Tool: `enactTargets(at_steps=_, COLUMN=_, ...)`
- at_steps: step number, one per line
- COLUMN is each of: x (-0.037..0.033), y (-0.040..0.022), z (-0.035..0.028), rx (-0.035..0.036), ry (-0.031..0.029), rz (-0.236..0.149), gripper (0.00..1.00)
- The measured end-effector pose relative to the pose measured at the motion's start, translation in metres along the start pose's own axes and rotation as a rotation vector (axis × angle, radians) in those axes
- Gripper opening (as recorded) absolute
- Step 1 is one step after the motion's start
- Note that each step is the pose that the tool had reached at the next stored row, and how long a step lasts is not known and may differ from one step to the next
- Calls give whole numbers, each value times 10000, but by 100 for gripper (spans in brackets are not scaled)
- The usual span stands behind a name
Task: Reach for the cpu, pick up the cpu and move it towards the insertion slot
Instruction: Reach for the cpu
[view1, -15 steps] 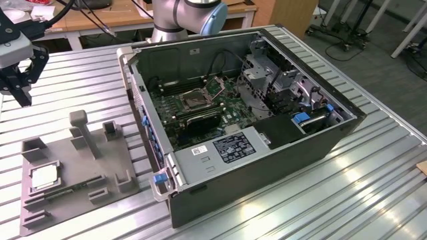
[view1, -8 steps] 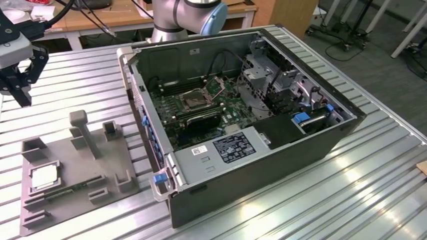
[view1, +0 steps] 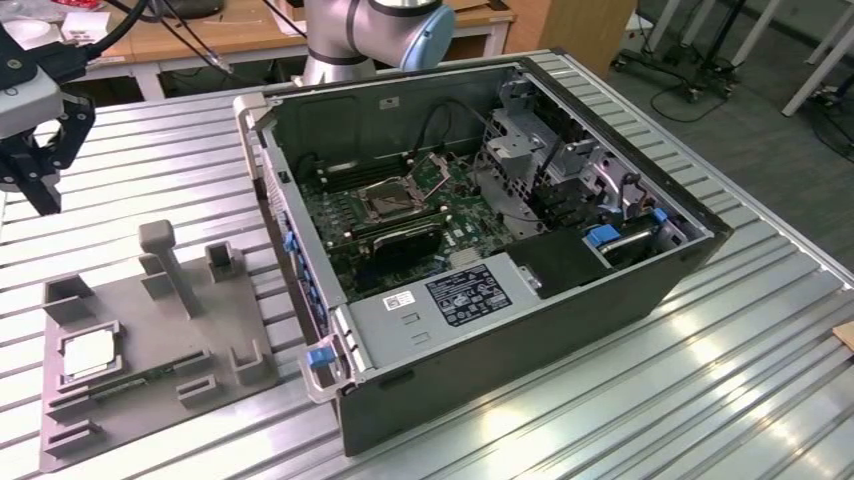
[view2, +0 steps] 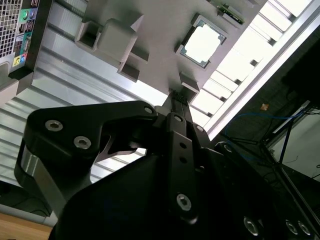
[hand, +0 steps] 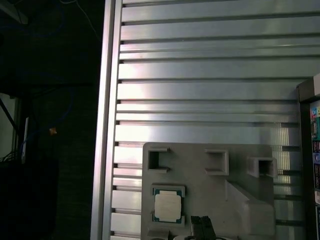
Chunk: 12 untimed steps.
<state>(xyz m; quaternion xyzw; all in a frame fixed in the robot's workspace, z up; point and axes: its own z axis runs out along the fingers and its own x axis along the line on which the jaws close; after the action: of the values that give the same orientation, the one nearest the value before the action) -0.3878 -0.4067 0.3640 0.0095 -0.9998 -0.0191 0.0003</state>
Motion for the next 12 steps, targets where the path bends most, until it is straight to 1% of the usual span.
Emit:
enactTargets(at_steps=7, x=28, y=-42, z=5, rx=0, ry=-1, rz=-1, gripper=11)
enactTargets(at_steps=12, x=40, y=-57, z=16, rx=0, ry=-2, rz=0, gripper=11)
